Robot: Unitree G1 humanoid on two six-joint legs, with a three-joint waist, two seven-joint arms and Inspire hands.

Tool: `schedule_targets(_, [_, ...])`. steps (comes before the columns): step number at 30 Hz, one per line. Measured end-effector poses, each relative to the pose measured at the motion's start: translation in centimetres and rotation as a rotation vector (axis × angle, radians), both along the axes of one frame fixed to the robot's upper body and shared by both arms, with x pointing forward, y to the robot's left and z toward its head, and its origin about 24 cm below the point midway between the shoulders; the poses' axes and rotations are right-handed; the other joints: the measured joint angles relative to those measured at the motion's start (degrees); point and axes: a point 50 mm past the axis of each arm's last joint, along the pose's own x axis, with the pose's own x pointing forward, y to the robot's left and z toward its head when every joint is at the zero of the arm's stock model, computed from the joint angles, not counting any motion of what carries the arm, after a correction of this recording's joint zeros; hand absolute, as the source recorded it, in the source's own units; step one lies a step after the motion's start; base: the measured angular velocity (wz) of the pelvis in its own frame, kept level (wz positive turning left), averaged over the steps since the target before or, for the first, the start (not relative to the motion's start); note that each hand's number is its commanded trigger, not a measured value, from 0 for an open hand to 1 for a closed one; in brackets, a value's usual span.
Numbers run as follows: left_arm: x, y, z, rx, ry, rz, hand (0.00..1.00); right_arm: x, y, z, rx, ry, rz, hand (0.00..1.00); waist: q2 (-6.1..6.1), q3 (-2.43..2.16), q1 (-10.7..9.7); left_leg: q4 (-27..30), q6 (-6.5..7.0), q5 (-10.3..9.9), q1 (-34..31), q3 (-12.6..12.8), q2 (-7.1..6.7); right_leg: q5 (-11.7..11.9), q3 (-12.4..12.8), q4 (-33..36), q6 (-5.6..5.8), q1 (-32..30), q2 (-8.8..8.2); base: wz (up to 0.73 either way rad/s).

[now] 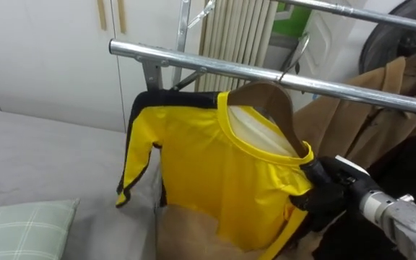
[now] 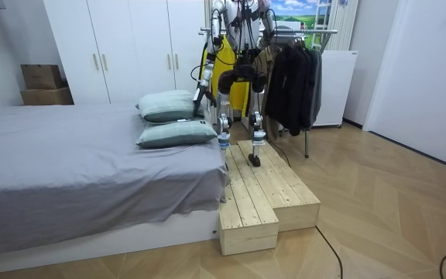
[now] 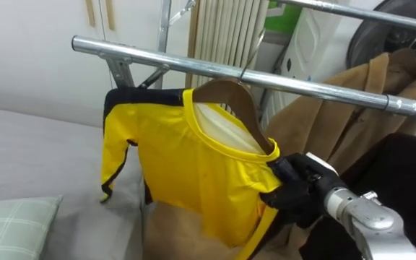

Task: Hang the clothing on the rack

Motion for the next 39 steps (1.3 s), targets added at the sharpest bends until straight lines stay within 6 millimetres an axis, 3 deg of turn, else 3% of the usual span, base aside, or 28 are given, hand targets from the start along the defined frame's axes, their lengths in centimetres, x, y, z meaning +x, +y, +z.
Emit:
schedule_targets(5, [0.0, -0.2, -0.1, -0.008, 0.001, -0.016, 0.00, -0.2, -0.2, -0.6, 0.011, 0.021, -0.012, 1.00, 1.32, 0.23, -0.1, -0.1, 0.01, 0.0, 0.7, -0.9, -0.16, 0.0, -1.0, -0.9, 0.02, 1.6, -0.29, 0.10])
schedule_targets(8, [0.0, -0.3, -0.1, -0.010, 0.000, -0.014, 0.00, -0.3, -0.3, -0.7, 0.013, 0.026, -0.015, 1.00, 1.88, -0.01, 0.0, -0.3, -0.01, 0.2, 0.7, -1.1, -0.17, 0.0, -1.3, -0.9, 0.02, 1.7, -0.32, 0.05])
schedule_targets(12, [0.0, -0.3, -0.2, -0.011, 0.000, -0.013, 0.00, -0.3, -0.3, -0.8, 0.013, 0.031, -0.017, 1.00, 1.91, -0.04, 0.1, -0.4, 0.01, 0.3, 0.8, -1.3, -0.21, 0.0, -1.4, -0.9, 0.01, 2.0, -0.34, 0.00])
schedule_targets(24, [0.1, -0.4, -0.2, -0.024, -0.007, -0.017, 0.00, -2.5, -1.4, -5.1, 0.053, 0.221, -0.097, 1.00, 1.86, -0.16, 0.8, -0.8, 0.17, 0.4, 1.6, -2.5, -0.89, -0.2, -1.6, -0.9, 0.19, 2.6, -0.67, 0.02])
schedule_targets(39, [0.2, -0.5, -0.2, -0.028, -0.002, -0.030, 0.00, -4.4, 0.2, -8.5, 0.173, 0.301, -0.152, 1.00, 2.51, -0.64, 0.4, -0.2, 0.16, 0.4, 1.9, -3.7, -0.88, -0.1, -2.6, -1.8, 0.18, 4.1, -0.72, 0.04])
